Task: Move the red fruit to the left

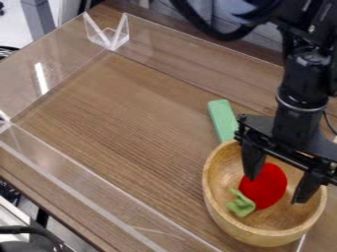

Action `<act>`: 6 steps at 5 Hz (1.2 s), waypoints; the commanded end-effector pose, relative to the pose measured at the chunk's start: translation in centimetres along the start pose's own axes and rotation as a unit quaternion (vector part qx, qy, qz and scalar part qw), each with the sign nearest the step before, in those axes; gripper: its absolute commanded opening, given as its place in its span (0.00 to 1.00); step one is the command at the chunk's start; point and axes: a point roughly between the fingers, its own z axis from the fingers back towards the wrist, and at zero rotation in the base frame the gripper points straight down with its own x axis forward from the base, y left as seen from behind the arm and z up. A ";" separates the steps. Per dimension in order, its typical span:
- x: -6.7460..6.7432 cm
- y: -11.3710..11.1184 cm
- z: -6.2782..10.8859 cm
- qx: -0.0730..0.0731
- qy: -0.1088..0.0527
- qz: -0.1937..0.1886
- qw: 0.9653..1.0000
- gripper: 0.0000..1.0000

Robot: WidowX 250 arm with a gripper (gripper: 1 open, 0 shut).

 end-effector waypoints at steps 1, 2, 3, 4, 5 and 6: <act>1.7 0.4 0.8 -0.009 -0.027 -0.010 1.000 1.00; 2.7 0.6 0.2 -0.015 -0.032 -0.021 0.999 1.00; 3.5 0.7 -0.1 -0.021 -0.036 -0.034 0.999 1.00; 3.2 1.3 -0.1 -0.027 -0.040 -0.027 0.998 1.00; 2.9 1.8 0.1 -0.031 -0.045 -0.016 0.998 1.00; 2.8 0.7 -0.9 -0.035 -0.045 -0.044 0.997 1.00</act>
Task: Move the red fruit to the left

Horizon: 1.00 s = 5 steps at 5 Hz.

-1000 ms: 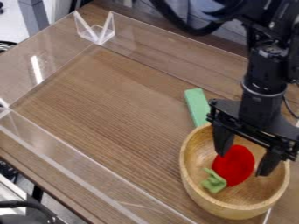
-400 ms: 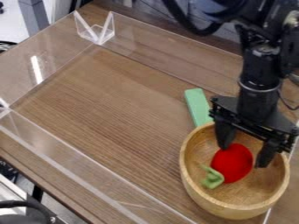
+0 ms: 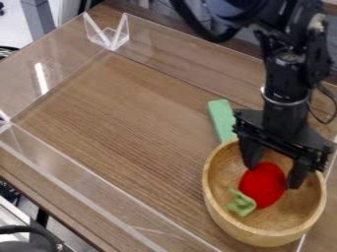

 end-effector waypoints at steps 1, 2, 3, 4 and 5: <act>0.2 -1.2 -0.2 -0.009 -0.014 -0.022 1.000 1.00; 0.7 -1.0 -0.2 -0.009 -0.018 -0.015 1.000 1.00; 1.5 -0.9 -0.2 -0.009 -0.020 -0.017 1.000 1.00; 1.0 -0.3 0.3 -0.010 -0.024 -0.046 0.999 0.00; 0.7 0.3 1.9 -0.012 -0.039 -0.073 0.997 0.00</act>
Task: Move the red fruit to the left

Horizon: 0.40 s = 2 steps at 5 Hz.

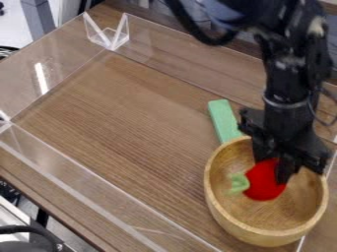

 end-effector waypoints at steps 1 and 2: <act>-0.4 0.0 2.3 0.006 -0.039 -0.004 0.999 0.00; -1.2 0.0 3.0 0.014 -0.052 -0.005 0.999 0.00</act>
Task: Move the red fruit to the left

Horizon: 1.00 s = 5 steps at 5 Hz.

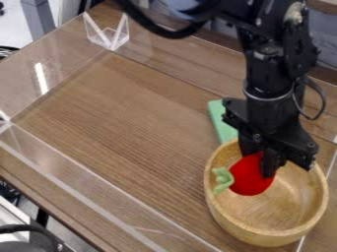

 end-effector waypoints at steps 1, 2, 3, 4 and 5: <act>0.6 0.1 2.4 0.001 -0.031 -0.022 0.999 0.00; 0.6 0.4 3.7 0.003 -0.039 -0.039 0.998 0.00; 0.4 1.0 4.6 0.019 -0.051 0.014 0.998 0.00; 0.1 1.6 5.3 0.034 -0.063 0.065 0.995 0.00; 0.0 2.1 7.2 0.039 -0.070 0.081 0.994 0.00</act>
